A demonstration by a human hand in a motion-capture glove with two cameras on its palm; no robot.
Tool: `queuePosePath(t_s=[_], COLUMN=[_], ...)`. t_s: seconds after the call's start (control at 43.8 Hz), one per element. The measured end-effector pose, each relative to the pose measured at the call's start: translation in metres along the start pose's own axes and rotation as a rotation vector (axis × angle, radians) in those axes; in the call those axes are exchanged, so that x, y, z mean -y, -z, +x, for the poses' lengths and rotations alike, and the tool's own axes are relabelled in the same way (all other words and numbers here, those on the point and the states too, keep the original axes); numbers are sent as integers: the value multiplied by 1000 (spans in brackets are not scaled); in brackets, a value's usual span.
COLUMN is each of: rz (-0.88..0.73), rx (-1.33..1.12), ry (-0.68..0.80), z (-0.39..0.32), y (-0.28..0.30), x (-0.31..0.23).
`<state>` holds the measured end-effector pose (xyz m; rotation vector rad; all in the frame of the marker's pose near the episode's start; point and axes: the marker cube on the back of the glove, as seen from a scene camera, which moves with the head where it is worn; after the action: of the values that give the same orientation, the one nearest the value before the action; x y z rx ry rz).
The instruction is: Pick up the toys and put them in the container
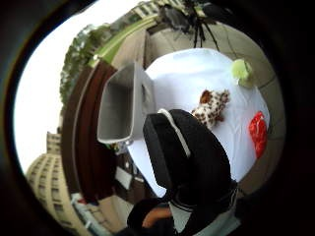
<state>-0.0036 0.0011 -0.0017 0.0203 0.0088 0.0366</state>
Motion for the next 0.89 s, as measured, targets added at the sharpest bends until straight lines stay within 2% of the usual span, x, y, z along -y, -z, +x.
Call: queuePosePath(t_s=[0.114, 0.16, 0.251, 0.365, 0.434, 0.525, 0.639, 0.73, 0.821, 0.89], rz=[-100, -90, -7, -24, -84, -161, -12, -96, -28, -98], rx=[-11, -14, -3, 13, 2, -12, -29, -50, -52, -29], ry=[-143, -126, 5, 36, 12, -132, -7, -19, -39, -70], z=[-6, -4, 3, 8, 18, 35, 78, 103, 134, 153], y=[8, 9, 8, 11, 14, 15, 0, -9, -39, -61], x=[-6, -5, 0, 1, -5, -9, 7, -2, 7, -1])
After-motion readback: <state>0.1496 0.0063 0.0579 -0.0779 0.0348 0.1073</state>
